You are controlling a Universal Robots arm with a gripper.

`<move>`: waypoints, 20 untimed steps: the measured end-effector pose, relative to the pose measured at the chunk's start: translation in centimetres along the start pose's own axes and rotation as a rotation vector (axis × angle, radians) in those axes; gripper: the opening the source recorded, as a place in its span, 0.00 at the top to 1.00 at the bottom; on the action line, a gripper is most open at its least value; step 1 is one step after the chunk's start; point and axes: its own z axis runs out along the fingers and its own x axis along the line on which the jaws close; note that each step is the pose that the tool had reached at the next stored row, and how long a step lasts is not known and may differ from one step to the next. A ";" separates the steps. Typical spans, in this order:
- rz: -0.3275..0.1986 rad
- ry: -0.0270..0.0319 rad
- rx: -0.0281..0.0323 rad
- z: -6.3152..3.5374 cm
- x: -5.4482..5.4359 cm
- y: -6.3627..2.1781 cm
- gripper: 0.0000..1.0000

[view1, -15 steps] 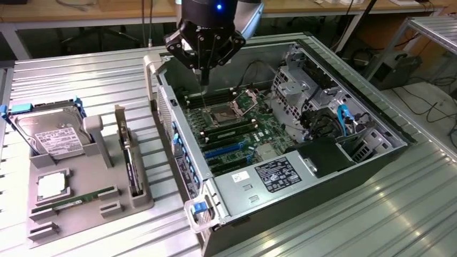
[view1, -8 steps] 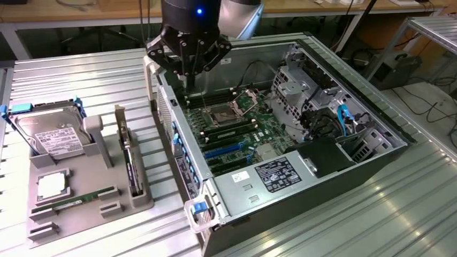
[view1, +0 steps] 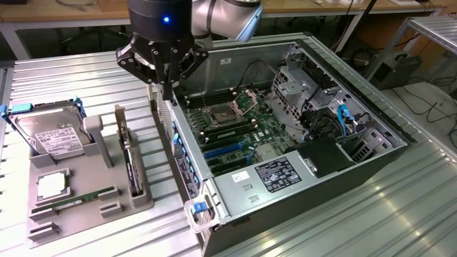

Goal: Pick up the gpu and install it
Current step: 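Reach for the gpu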

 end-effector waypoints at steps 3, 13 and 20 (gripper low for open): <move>0.000 -0.0002 -0.0001 0.24 1.3 -0.21 0.89; 0.000 -0.0001 0.0000 1.22 6.2 -0.95 0.89; 0.000 -0.0003 -0.0001 1.69 7.9 -1.11 0.89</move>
